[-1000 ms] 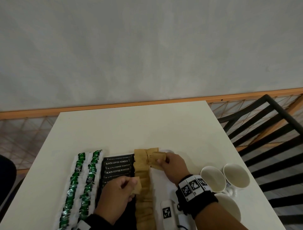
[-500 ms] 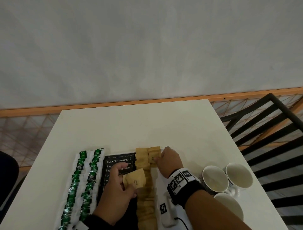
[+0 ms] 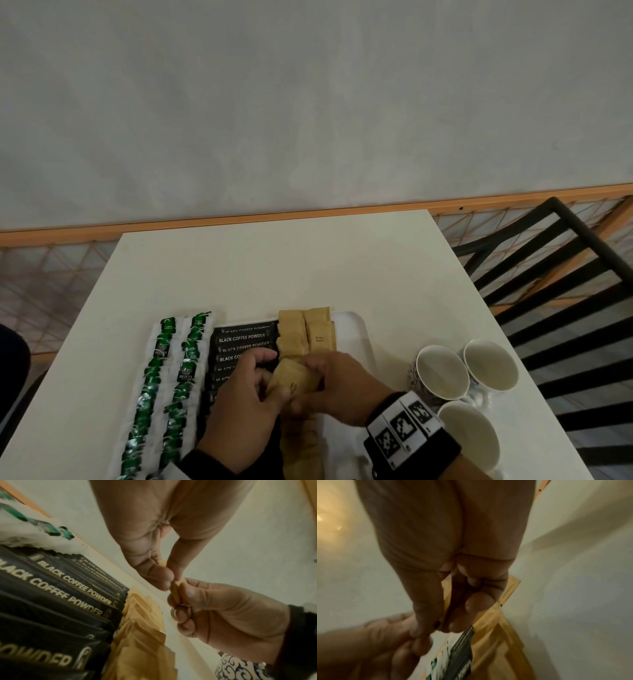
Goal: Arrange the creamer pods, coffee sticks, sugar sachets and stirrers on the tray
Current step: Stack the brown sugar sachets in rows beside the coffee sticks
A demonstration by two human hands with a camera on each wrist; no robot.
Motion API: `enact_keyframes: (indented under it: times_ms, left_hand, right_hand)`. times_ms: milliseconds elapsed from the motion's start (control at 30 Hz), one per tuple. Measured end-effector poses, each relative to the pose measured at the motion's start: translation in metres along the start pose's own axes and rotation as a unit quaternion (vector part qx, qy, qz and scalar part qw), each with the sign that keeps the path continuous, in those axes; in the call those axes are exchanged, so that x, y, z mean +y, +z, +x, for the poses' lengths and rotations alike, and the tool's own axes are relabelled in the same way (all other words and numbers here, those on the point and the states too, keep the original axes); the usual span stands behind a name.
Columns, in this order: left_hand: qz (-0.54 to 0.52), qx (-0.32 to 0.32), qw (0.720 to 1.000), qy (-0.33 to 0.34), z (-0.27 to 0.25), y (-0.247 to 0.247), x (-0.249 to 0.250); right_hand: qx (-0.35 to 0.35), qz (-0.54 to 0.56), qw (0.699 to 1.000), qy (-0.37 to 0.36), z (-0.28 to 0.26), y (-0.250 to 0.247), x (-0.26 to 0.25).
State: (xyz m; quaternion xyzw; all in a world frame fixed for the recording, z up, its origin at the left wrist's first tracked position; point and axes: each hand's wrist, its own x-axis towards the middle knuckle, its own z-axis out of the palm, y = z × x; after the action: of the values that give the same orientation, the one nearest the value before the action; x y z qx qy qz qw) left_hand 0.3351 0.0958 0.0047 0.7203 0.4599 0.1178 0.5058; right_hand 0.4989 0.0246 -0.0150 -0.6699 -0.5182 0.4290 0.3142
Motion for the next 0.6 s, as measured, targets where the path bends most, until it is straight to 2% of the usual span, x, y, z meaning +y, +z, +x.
enact_keyframes:
  times_ms: [133, 300, 433, 533, 600]
  left_hand:
    - [0.007, 0.020, 1.000, 0.000, -0.002, 0.003, 0.002]
    - [0.027, 0.028, 0.999, 0.001, -0.008, 0.008, 0.002]
    - [0.072, 0.014, 0.997, 0.037, -0.007, 0.009, 0.004]
    - [0.029, 0.045, 0.998, 0.025, -0.005, 0.007, 0.007]
    - [0.007, 0.069, 0.997, 0.014, -0.005, 0.006, 0.007]
  right_hand:
    - [0.016, -0.052, 0.998, -0.011, -0.008, 0.007, 0.001]
    - [-0.012, -0.122, 0.992, -0.031, -0.012, 0.002, -0.001]
    - [0.001, -0.100, 0.995, -0.021, -0.010, 0.000, 0.001]
    - [0.048, -0.088, 0.995, 0.028, -0.006, -0.004, 0.003]
    - [0.123, -0.075, 0.986, 0.088, 0.001, -0.010, 0.012]
